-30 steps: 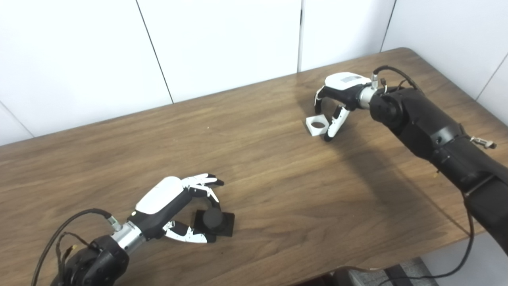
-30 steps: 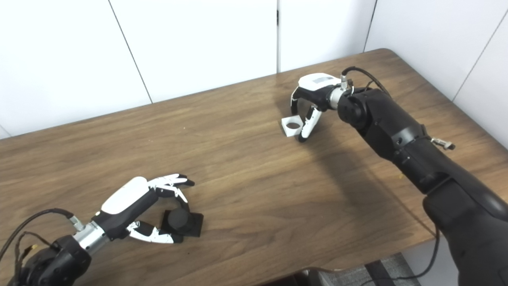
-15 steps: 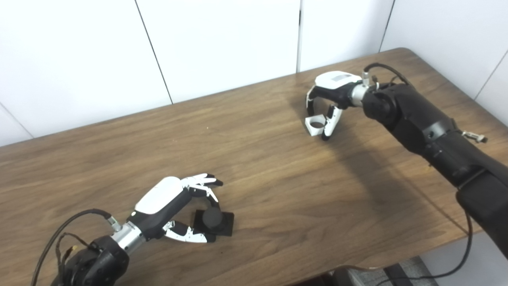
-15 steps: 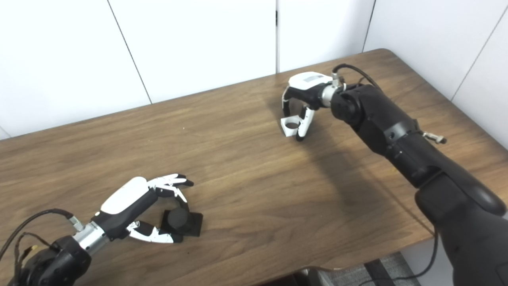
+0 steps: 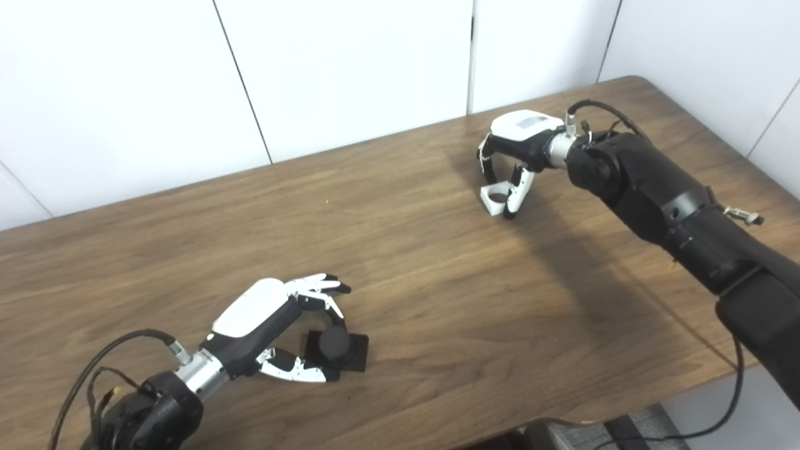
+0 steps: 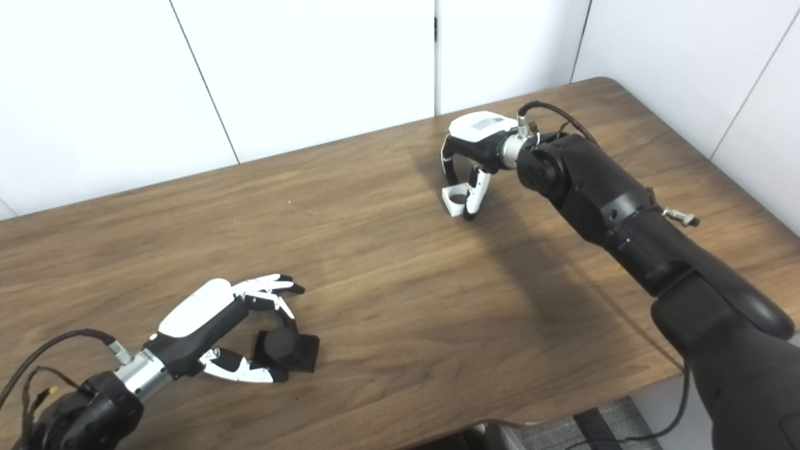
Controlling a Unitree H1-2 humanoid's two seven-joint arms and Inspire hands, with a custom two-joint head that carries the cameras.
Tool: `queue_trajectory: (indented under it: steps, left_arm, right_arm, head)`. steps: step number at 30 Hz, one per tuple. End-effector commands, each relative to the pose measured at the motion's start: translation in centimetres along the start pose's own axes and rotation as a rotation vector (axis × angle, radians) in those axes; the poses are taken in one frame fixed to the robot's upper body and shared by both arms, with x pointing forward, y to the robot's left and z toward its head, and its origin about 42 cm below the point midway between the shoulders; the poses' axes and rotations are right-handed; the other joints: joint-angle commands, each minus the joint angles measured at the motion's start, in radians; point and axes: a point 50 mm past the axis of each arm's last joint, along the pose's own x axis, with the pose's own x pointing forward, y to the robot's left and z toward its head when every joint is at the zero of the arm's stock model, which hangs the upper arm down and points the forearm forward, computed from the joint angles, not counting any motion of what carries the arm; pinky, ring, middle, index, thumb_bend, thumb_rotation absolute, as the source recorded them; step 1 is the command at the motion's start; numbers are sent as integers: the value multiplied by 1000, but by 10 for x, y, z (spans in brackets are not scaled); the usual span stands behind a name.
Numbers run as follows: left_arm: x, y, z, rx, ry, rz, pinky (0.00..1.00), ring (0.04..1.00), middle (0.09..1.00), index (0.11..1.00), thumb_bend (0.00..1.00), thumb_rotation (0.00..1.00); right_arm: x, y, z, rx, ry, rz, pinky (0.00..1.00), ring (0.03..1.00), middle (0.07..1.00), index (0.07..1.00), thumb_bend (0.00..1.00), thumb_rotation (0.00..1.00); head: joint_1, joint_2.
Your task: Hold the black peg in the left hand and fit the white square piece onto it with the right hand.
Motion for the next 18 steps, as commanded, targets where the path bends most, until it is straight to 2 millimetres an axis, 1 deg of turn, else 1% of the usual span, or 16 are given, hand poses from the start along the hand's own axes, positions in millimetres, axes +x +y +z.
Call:
queue_trajectory:
  steps: [1,9,18]
  left_arm:
    - [-13,-13,-13,56,101,-107,881,921,864,491,523,65]
    - [-14,-13,-12,58,101,-111,882,919,863,491,523,65]
    - [-16,-13,-14,55,103,-116,887,920,866,491,523,65]
  right_arm:
    - [3,17,5,-26,9,33,864,877,828,487,514,145]
    - [-1,17,4,-21,7,6,858,862,819,487,515,144]
    - [-11,7,1,38,4,-92,851,857,801,486,515,139]
  head:
    - [0,2]
    - [-3,7]
    - [-8,8]
